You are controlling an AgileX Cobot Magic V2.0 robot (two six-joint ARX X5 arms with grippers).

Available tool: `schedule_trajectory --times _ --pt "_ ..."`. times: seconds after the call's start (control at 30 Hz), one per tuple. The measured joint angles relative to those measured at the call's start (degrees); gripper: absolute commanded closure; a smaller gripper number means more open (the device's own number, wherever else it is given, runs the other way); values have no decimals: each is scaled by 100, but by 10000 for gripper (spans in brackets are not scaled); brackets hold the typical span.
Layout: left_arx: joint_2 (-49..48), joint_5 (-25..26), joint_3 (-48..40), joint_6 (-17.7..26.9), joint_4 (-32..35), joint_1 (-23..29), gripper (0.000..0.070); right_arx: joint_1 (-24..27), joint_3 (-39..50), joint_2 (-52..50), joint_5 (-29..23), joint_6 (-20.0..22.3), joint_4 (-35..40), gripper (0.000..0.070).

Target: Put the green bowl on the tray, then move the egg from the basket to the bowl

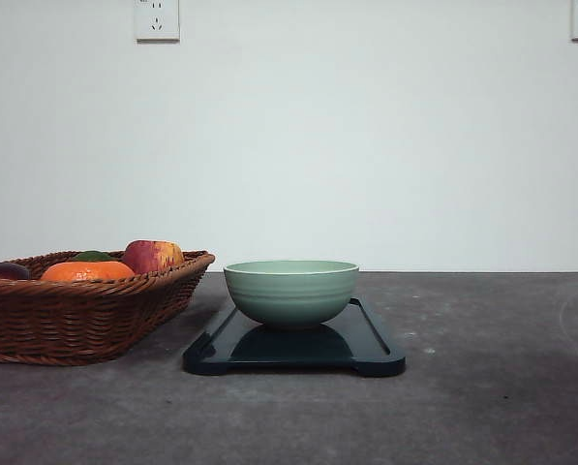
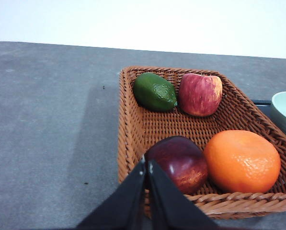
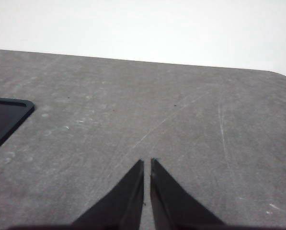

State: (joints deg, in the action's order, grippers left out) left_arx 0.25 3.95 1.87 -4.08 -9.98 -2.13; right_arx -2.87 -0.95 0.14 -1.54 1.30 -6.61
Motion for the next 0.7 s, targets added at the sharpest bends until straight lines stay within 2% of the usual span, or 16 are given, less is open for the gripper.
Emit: schedule_trajectory --times 0.7 --pt "0 0 0 0 -2 0 700 0 0 0 -2 0 0 682"
